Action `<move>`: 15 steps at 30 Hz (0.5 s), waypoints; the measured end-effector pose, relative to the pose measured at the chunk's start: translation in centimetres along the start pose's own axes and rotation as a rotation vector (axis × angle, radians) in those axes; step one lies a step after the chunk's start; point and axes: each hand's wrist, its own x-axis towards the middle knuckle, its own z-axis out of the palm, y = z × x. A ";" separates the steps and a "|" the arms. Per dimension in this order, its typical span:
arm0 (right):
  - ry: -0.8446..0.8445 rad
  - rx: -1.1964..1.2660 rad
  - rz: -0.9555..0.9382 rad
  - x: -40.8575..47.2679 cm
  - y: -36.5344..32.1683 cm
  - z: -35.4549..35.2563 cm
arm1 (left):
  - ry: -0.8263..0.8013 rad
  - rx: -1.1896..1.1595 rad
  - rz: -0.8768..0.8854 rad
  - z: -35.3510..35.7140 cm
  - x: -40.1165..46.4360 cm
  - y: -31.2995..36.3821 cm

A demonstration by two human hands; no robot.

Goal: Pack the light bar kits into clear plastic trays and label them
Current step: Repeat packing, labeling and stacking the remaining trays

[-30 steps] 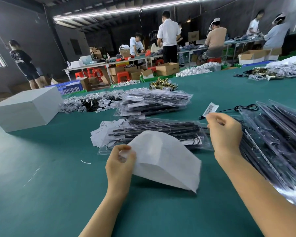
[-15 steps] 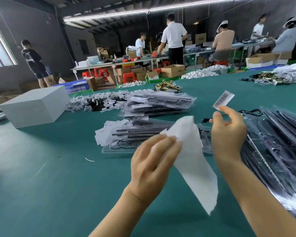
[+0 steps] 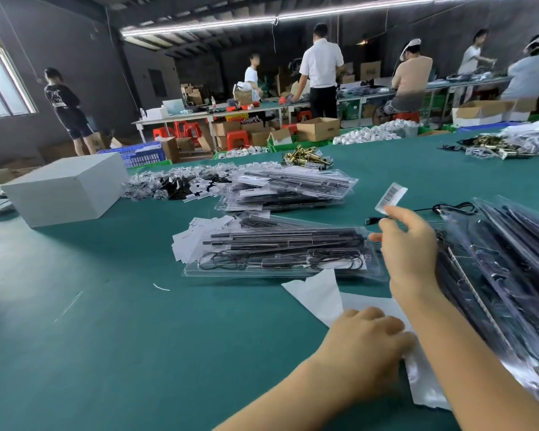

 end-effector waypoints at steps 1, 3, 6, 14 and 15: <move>-0.030 -0.011 0.016 0.0 0.3 0.2 | 0.018 -0.058 -0.017 -0.1 0.3 0.0; -0.086 -0.026 0.050 0.0 0.9 0.4 | 0.046 -0.109 -0.079 -0.4 0.6 0.5; -0.163 -0.028 0.110 0.0 1.4 0.5 | -0.037 -0.144 -0.102 -1.0 0.8 1.5; -0.180 0.046 0.190 -0.1 1.2 0.4 | -0.077 -0.035 -0.075 0.0 0.8 1.8; -0.195 0.036 0.180 -0.3 1.1 0.5 | -0.090 -0.044 -0.083 -0.2 1.0 1.7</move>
